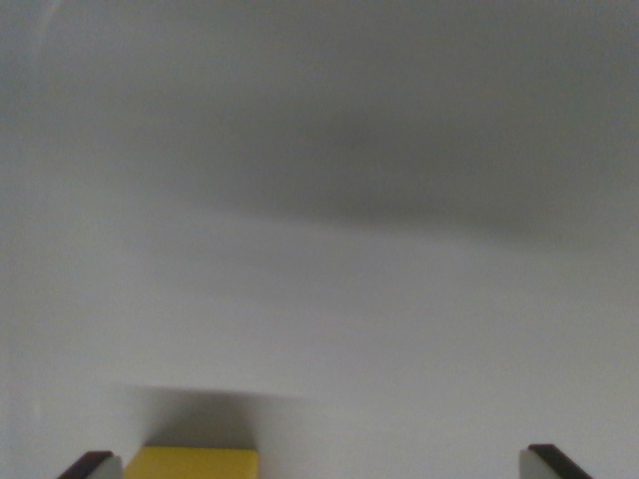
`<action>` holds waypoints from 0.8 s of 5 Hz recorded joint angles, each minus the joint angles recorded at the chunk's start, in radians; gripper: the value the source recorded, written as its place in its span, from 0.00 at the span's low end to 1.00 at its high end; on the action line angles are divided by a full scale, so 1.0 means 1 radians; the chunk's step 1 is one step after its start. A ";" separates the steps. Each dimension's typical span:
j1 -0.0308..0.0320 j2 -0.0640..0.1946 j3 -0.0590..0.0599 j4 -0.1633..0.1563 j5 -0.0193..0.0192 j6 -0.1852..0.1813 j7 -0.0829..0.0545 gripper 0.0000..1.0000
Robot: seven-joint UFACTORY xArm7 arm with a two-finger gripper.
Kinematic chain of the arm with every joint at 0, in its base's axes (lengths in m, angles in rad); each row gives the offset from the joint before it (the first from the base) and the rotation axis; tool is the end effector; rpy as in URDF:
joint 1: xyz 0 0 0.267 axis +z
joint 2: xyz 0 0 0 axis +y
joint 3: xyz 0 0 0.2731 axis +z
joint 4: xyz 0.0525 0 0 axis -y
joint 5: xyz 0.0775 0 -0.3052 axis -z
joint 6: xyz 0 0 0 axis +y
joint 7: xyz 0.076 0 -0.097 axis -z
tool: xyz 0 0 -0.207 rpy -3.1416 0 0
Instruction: Pick yellow cube
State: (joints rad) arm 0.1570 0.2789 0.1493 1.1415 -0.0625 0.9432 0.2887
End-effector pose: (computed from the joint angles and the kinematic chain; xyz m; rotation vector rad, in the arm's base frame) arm 0.4407 0.1320 0.0676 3.1084 0.0811 -0.1106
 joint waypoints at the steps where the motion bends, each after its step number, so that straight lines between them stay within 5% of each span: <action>1: 0.0111 0.016 0.009 -0.028 -0.0026 -0.041 0.019 0.00; 2: 0.0111 0.016 0.009 -0.028 -0.0026 -0.041 0.019 0.00; 3: 0.0214 0.030 0.018 -0.054 -0.0050 -0.079 0.037 0.00; 4: 0.0214 0.030 0.018 -0.054 -0.0050 -0.079 0.037 0.00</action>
State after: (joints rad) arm 0.1784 0.3092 0.1676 1.0874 -0.0675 0.8639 0.3261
